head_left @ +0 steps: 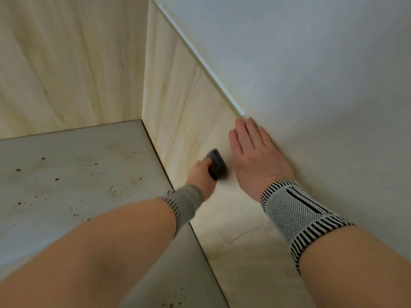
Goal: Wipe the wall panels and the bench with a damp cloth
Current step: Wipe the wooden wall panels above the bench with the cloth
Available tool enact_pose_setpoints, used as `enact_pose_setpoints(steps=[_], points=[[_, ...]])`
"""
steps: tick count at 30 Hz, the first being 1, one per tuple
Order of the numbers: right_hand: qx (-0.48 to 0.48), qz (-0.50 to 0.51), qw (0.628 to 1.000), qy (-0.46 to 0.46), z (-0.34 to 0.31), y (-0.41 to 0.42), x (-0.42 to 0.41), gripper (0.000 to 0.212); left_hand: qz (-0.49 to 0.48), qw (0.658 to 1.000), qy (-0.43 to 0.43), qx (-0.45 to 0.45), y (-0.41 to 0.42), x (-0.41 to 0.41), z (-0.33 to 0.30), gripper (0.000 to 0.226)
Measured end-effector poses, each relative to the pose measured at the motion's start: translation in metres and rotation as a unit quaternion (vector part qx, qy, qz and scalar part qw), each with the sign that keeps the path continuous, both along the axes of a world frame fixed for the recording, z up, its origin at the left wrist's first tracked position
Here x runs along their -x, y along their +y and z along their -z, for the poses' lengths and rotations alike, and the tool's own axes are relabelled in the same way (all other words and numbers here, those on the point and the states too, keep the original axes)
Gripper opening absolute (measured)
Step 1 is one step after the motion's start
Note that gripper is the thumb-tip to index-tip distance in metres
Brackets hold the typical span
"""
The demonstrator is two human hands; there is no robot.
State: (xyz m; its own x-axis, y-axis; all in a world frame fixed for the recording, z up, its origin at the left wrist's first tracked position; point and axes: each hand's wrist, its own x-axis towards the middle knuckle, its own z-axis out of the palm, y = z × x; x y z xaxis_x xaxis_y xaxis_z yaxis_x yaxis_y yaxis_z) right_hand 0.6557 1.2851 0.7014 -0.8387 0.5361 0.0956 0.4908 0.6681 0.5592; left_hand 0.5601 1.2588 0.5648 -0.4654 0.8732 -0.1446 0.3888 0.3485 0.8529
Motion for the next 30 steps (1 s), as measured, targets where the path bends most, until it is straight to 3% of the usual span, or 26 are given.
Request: enact_pose_setpoints(steps=[4, 7, 10, 14, 17, 19, 25, 30], points=[[0.029, 0.014, 0.999, -0.03, -0.002, 0.001, 0.0, 0.067, -0.027, 1.0, 0.003, -0.002, 0.009, 0.007, -0.009, 0.035], [0.006, -0.005, 1.0, -0.003, 0.001, 0.001, 0.0, 0.068, 0.062, 0.998, 0.005, 0.009, -0.023, -0.037, 0.013, 0.029], [0.021, 0.027, 0.997, -0.067, -0.007, -0.004, 0.0, 0.068, 0.135, 0.99, -0.002, 0.044, -0.048, -0.073, 0.031, 0.031], [-0.01, -0.005, 1.0, -0.029, -0.001, 0.0, 0.0, 0.071, 0.094, 0.995, -0.012, 0.044, -0.037, -0.055, 0.032, 0.032], [-0.021, -0.023, 1.0, 0.0, 0.007, 0.007, -0.002, 0.06, -0.003, 0.999, -0.026, 0.028, -0.003, -0.009, 0.019, 0.034], [-0.016, -0.025, 1.0, -0.004, 0.006, 0.007, 0.0, 0.056, -0.018, 1.0, -0.007, 0.016, 0.006, 0.005, 0.009, 0.038], [-0.039, -0.01, 0.998, -0.044, 0.004, 0.005, 0.001, 0.068, 0.099, 0.993, -0.011, 0.055, -0.043, -0.064, 0.028, 0.038], [-0.082, -0.028, 0.988, -0.128, 0.01, -0.005, 0.0, 0.067, 0.085, 0.994, -0.023, 0.072, -0.026, -0.04, 0.044, 0.042]])
